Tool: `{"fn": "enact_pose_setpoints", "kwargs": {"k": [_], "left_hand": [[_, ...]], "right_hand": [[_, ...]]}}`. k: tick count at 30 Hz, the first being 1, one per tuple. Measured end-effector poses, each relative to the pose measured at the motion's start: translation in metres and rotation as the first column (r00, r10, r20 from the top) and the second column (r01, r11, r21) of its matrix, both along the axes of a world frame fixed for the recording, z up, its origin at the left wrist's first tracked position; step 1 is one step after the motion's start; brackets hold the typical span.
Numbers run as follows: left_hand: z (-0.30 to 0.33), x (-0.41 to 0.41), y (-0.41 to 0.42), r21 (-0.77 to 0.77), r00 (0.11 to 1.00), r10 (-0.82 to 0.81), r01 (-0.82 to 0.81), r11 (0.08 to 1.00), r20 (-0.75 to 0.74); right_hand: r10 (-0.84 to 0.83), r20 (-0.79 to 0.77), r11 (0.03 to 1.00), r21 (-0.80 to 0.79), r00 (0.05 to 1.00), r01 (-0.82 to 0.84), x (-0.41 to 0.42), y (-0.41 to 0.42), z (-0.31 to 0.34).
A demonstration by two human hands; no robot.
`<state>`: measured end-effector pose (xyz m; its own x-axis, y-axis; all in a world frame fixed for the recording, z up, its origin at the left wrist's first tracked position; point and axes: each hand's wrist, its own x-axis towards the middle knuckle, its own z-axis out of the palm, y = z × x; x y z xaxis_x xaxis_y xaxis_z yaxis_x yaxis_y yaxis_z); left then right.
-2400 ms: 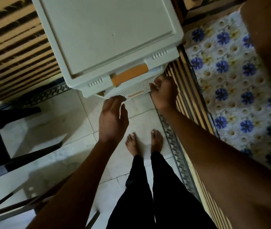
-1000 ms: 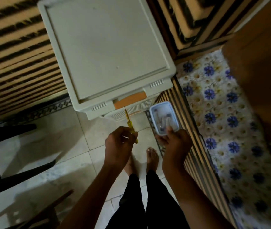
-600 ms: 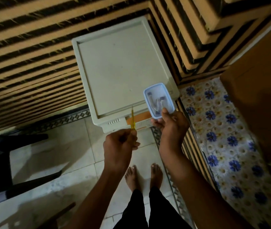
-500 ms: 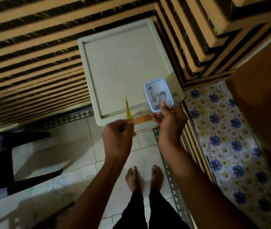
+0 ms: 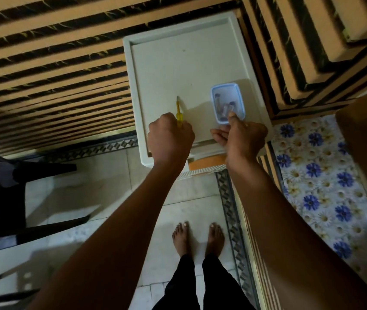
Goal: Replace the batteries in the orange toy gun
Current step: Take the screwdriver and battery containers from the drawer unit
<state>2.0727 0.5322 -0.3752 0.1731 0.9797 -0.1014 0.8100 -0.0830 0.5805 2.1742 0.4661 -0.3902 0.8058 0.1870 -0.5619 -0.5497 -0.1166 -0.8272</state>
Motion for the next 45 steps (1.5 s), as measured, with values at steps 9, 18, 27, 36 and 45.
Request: {"fn": "enact_pose_setpoints", "kwargs": {"k": [9, 18, 27, 36, 45], "left_hand": [[0.003, 0.006, 0.001, 0.008, 0.983, -0.110, 0.113, 0.994, -0.144], [-0.010, -0.027, -0.004, 0.174, 0.967, -0.231, 0.247, 0.953, -0.107], [-0.046, -0.094, -0.002, 0.073, 0.774, -0.593, 0.620, 0.782, -0.222], [-0.038, -0.099, 0.002, 0.035, 0.763, -0.622, 0.636, 0.771, -0.174], [-0.042, -0.100, 0.000, 0.075, 0.779, -0.604, 0.621, 0.780, -0.171]], "right_hand": [[0.376, 0.575, 0.919, -0.330, 0.727, -0.214, -0.027, -0.058, -0.014], [0.847, 0.526, 0.528, -0.812, 0.079, -0.248, -0.053, -0.086, -0.039], [0.965, 0.260, 0.252, -0.905, 0.023, -0.343, -0.041, -0.082, -0.019], [0.993, -0.102, -0.121, -0.891, -0.067, -0.438, -0.056, -0.124, 0.005], [0.971, -0.195, -0.238, -0.869, -0.141, -0.435, -0.084, -0.179, -0.044]]}}
